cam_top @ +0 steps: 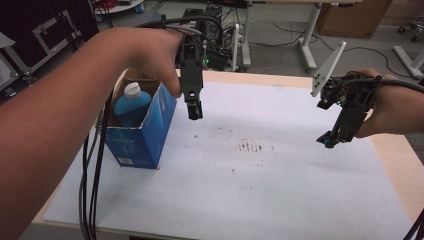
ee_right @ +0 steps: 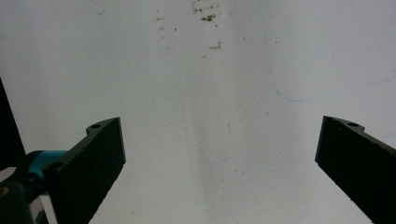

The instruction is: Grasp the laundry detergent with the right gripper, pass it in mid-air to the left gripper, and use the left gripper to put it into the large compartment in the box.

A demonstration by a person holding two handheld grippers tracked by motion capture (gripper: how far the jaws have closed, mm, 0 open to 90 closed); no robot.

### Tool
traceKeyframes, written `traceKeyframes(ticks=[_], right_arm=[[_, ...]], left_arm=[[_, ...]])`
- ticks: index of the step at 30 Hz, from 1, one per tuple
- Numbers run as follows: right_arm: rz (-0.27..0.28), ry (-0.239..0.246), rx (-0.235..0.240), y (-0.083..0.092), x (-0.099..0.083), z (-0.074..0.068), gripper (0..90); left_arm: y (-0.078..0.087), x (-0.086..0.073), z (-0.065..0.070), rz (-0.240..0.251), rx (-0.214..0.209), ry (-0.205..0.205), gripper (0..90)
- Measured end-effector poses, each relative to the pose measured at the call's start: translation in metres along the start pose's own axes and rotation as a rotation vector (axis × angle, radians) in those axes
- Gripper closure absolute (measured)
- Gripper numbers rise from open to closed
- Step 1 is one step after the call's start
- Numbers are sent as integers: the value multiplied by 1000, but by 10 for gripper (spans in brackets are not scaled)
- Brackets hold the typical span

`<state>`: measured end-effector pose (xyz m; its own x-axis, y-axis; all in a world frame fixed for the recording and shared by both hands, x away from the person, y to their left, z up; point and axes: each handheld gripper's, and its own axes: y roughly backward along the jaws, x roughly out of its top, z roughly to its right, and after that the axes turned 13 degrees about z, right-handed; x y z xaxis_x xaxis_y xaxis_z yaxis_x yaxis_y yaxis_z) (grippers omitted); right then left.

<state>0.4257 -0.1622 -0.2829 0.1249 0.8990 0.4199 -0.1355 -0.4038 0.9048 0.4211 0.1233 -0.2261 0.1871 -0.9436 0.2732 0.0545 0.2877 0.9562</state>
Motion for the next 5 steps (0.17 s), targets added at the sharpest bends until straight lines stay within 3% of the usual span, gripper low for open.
traceKeyframes(ticks=[5], right_arm=[[0, 7, 1, -2, 0, -2, 6]], left_arm=[[0, -1, 0, -3, 16, -10, 16]])
